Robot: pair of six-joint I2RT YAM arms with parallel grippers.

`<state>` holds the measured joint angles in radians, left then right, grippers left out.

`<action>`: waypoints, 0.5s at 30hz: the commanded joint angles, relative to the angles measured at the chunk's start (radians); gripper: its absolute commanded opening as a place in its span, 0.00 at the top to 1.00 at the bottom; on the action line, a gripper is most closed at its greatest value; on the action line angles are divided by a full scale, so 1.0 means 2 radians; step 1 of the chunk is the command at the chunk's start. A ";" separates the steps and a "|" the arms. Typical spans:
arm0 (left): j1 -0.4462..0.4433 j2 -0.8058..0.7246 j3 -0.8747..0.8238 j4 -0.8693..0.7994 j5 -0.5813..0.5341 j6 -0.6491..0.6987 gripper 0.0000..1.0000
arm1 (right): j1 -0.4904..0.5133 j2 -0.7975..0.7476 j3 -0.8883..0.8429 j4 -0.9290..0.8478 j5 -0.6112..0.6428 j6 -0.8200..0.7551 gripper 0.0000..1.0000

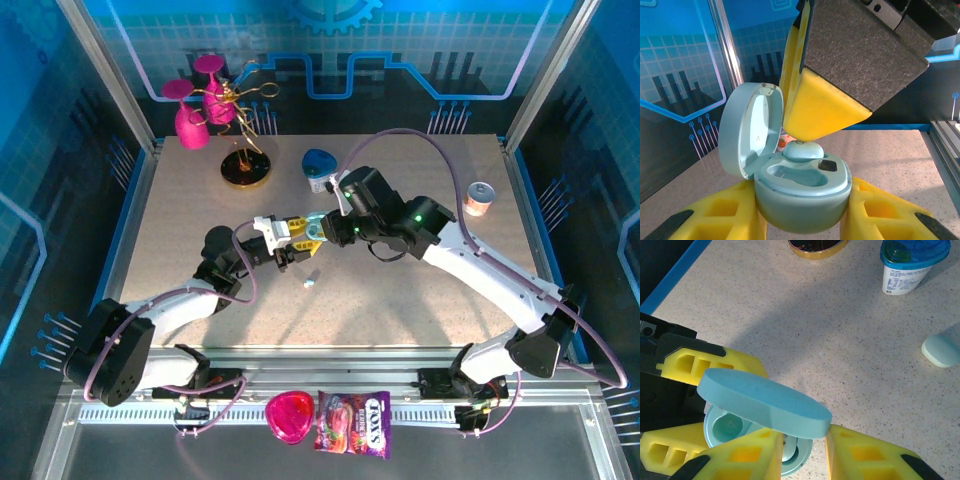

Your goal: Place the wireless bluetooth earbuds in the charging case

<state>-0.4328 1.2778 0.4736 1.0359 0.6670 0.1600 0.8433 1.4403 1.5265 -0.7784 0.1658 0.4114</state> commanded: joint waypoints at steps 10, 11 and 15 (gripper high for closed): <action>-0.002 -0.008 0.011 -0.011 -0.021 -0.034 0.68 | 0.009 -0.066 -0.058 0.093 0.000 -0.001 0.61; -0.002 -0.008 0.013 -0.015 -0.024 -0.037 0.69 | 0.009 -0.070 -0.061 0.097 0.000 0.000 0.61; -0.002 -0.014 0.019 -0.033 -0.034 -0.039 0.69 | 0.009 -0.070 -0.066 0.099 0.000 0.006 0.61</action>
<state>-0.4332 1.2774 0.4755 0.9916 0.6243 0.1028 0.8501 1.3132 1.4124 -0.6270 0.1650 0.4118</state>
